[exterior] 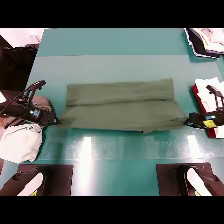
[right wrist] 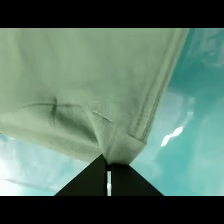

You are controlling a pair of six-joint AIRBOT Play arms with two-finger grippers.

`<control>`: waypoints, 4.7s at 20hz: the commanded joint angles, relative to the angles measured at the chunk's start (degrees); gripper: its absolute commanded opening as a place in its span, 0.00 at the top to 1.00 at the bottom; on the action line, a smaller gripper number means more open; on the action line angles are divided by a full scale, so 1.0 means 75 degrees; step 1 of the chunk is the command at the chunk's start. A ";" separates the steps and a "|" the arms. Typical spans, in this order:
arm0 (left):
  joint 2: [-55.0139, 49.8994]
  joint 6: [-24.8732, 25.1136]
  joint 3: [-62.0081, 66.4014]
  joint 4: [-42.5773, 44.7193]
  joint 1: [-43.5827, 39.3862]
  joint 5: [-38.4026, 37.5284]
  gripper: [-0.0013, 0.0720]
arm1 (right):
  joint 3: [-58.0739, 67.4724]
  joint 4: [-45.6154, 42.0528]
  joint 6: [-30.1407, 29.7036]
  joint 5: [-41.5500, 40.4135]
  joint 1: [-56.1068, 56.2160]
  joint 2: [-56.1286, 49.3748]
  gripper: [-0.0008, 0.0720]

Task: Fold the shirts.

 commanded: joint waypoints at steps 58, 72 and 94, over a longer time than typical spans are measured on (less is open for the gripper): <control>-0.3203 -0.0428 0.2640 -0.0833 -0.2075 0.2180 0.95 | 0.4986 0.2751 -0.2439 0.0449 -0.0038 -0.8212 0.21; -0.4074 -0.0903 0.3048 -0.0857 -0.2952 0.3197 0.95 | 0.5004 0.3552 -0.2101 0.0338 0.0481 -0.6234 0.97; -0.7498 -0.0810 0.6831 -0.1212 -0.3713 0.2579 0.95 | 0.9530 0.2305 0.0519 0.0746 0.4590 -0.6499 0.97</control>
